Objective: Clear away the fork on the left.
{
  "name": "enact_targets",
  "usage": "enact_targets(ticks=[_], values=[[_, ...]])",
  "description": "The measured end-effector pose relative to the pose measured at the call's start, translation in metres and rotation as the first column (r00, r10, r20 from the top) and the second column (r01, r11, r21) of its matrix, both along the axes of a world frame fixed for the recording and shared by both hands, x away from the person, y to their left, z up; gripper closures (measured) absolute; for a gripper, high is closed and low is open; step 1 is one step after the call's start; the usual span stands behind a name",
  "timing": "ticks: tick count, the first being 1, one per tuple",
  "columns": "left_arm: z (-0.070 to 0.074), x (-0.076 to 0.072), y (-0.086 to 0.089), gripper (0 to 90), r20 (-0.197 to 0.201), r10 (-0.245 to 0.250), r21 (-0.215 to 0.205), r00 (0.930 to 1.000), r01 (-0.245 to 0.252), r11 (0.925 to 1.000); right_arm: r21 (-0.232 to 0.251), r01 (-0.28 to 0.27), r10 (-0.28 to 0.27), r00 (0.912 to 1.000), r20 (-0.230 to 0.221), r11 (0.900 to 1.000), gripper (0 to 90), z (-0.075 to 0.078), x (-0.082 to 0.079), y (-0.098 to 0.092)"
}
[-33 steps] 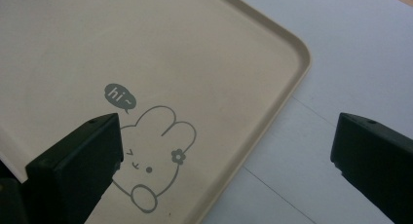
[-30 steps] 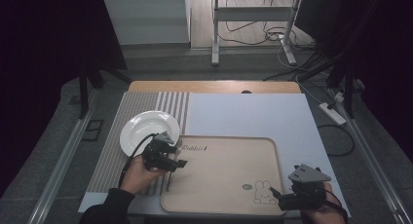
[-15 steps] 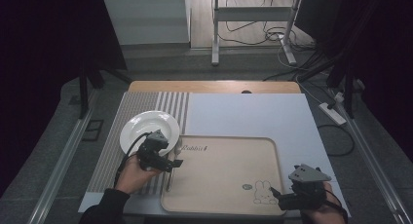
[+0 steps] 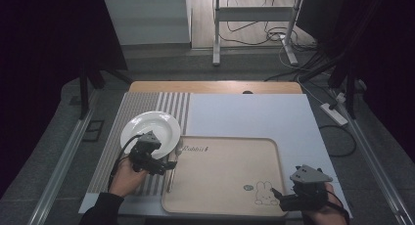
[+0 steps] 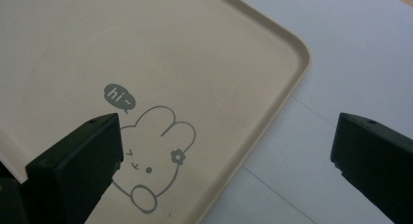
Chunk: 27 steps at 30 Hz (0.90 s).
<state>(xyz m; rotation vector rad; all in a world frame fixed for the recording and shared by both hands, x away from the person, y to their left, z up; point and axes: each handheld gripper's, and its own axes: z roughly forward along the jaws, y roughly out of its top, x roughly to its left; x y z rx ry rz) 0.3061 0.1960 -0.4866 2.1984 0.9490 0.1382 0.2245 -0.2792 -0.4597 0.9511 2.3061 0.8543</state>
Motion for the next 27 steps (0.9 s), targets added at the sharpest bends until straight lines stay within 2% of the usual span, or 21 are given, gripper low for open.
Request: enact_targets(ticks=[14,17,19,27], values=[[0.0,-0.011,0.012,0.0,0.027,0.016,0.005,0.9995,-0.016,0.9999,-0.001,0.0,0.0,1.0,-0.001,1.0,0.0,0.0,0.0,0.0],[-0.001,-0.013,0.015,0.0,0.023,0.019,-0.002,0.9996,-0.019,0.9998,-0.001,0.001,-0.001,1.0,-0.001,1.0,0.0,0.0,0.0,0.0],[-0.002,-0.015,0.02,0.0,0.012,0.03,-0.024,0.9995,-0.03,0.9993,-0.001,0.001,-0.001,1.0,-0.001,1.0,0.0,0.0,0.0,0.0],[-0.004,-0.023,0.032,0.0,0.015,0.061,-0.038,0.998,-0.061,0.9974,-0.002,0.003,-0.003,1.0,0.0,1.0,0.0,0.0,0.0,0.0]])
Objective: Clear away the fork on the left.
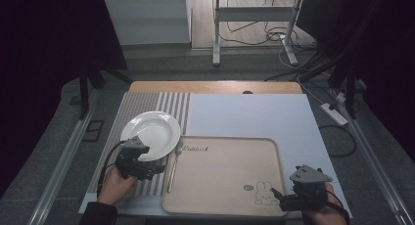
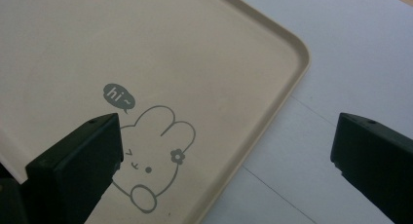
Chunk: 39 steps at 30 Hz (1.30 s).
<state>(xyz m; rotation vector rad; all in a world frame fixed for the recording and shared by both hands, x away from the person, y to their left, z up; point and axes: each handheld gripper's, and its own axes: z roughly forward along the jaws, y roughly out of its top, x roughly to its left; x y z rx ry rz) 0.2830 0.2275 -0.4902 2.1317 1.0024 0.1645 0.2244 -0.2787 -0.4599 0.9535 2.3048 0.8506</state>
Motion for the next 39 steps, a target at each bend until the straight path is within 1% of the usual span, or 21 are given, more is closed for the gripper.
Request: enact_targets(ticks=[3,4,10,14,23,26,31,34,35,39], values=[[0.0,-0.004,0.005,0.0,-0.003,0.011,0.002,0.9999,-0.011,0.9999,0.001,0.001,-0.001,1.0,-0.001,1.0,0.0,0.0,0.0,0.0],[-0.001,-0.007,0.008,0.0,-0.004,0.026,0.0,0.9997,-0.026,0.9997,0.0,0.003,-0.003,1.0,-0.002,1.0,0.0,0.0,0.0,0.0],[-0.002,-0.013,0.017,0.0,-0.01,0.047,-0.005,0.9989,-0.047,0.9989,0.001,0.004,-0.004,1.0,-0.001,1.0,0.0,0.0,0.0,0.0],[-0.004,-0.018,0.022,0.0,-0.018,0.057,0.007,0.9982,-0.057,0.9984,0.0,0.005,-0.005,1.0,-0.001,1.0,0.0,0.0,0.0,0.0],[-0.006,-0.027,0.034,0.0,-0.031,0.085,-0.004,0.9959,-0.085,0.9964,0.001,0.005,-0.005,1.0,-0.001,1.0,0.0,0.0,0.0,0.0],[-0.007,-0.032,0.04,0.0,-0.034,0.101,-0.011,0.9943,-0.101,0.9948,0.002,0.008,-0.008,1.0,0.0,1.0,0.0,0.0,0.0,0.0],[-0.008,-0.038,0.046,0.0,-0.037,0.116,-0.012,0.9925,-0.117,0.9931,0.002,0.011,-0.011,0.9999,0.002,1.0,0.0,0.0,0.0,0.0],[-0.009,-0.042,0.05,0.0,-0.032,0.131,-0.005,0.9909,-0.131,0.9914,0.003,0.012,-0.012,0.9999,0.001,1.0,0.0,0.0,0.0,0.0],[-0.008,-0.043,0.052,0.0,-0.027,0.136,-0.014,0.9904,-0.136,0.9906,0.003,0.012,-0.012,0.9999,0.001,1.0,0.0,0.0,0.0,0.0],[-0.007,-0.047,0.056,0.0,-0.023,0.152,-0.024,0.9882,-0.152,0.9881,0.003,0.014,-0.013,0.9999,-0.001,1.0,0.0,0.0,0.001,0.0]])
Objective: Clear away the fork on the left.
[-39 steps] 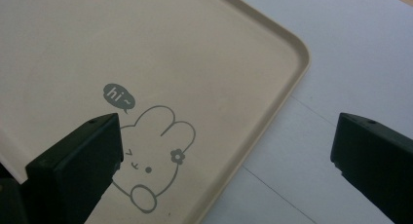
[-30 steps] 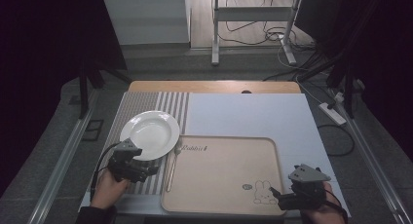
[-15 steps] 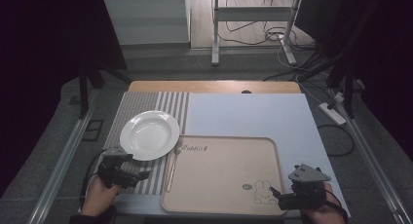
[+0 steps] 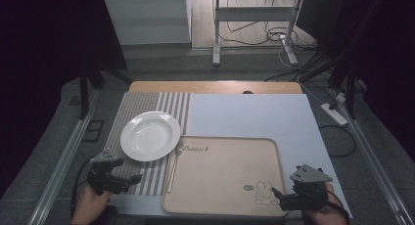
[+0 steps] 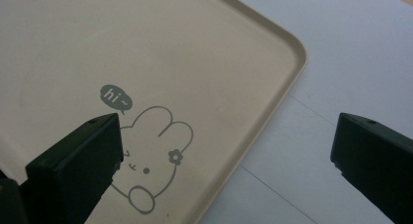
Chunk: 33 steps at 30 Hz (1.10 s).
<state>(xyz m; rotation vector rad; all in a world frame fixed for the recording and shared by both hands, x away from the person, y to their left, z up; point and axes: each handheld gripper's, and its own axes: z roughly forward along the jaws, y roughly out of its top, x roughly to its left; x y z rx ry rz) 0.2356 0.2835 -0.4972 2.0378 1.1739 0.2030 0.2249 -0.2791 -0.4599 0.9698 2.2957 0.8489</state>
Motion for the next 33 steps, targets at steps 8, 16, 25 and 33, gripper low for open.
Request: enact_targets(ticks=[8,16,25,33], values=[[0.002,-0.007,0.001,0.0,0.012,0.005,0.008,0.9999,-0.005,1.0,0.007,0.011,-0.011,0.9999,-0.003,1.0,0.0,0.0,0.0,-0.001],[0.005,-0.016,0.002,0.0,0.03,0.005,0.002,0.9995,-0.005,1.0,0.036,0.054,-0.053,0.9985,-0.014,0.998,0.0,0.001,0.003,-0.004],[0.007,-0.025,0.002,0.0,0.047,0.003,0.002,0.9989,-0.003,1.0,0.055,0.09,-0.088,0.9954,-0.037,0.994,0.0,0.001,0.006,-0.006],[0.007,-0.026,0.001,0.0,0.042,-0.006,0.006,0.9991,0.005,1.0,0.05,0.097,-0.094,0.9937,-0.061,0.994,0.0,0.0,0.008,-0.007]])
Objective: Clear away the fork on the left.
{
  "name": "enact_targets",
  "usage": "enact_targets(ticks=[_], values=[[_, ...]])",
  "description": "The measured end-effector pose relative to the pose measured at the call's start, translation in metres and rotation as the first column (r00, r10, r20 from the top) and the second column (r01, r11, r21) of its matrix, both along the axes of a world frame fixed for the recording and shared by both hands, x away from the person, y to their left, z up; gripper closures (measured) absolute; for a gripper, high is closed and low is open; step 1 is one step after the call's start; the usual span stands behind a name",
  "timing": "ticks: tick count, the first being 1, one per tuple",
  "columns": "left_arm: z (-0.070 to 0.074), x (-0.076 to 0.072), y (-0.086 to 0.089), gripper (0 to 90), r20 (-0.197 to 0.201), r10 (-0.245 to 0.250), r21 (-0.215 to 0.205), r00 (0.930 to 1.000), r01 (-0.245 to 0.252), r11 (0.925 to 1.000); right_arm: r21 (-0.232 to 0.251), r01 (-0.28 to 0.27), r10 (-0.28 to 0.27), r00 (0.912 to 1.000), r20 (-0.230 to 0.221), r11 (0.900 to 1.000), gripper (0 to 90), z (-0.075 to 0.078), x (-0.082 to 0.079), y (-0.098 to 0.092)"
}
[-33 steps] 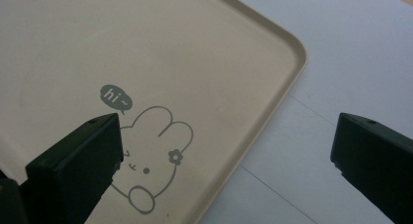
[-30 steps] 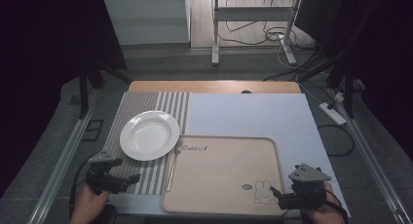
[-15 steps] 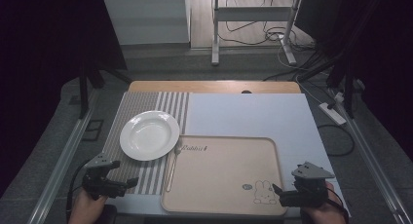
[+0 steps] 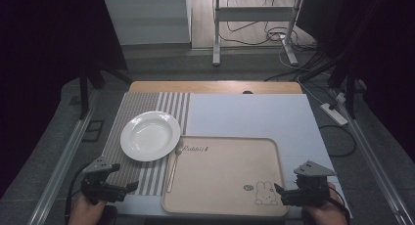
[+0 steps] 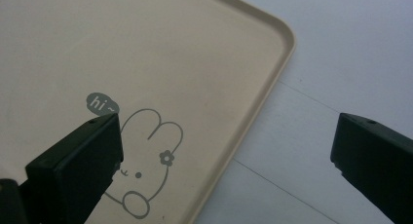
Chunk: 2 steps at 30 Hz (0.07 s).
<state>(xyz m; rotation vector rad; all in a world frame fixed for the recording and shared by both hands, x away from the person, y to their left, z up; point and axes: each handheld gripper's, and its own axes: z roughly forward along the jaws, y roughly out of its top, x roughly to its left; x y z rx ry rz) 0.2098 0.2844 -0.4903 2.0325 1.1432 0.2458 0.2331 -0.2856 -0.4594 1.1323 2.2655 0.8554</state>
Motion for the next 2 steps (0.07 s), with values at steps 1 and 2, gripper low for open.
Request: enact_targets(ticks=[1,2], values=[[0.0001,0.0003,0.0,0.0,-0.001,-0.001,-0.001,1.0,0.001,1.0,0.0,0.001,-0.001,1.0,-0.001,1.0,0.0,-0.0004,0.0003,-0.0001],[0.0001,0.0006,0.0,0.0,-0.002,-0.002,-0.002,1.0,0.002,1.0,0.0,0.001,-0.001,1.0,-0.001,1.0,0.0,-0.0004,0.0003,-0.0001]])
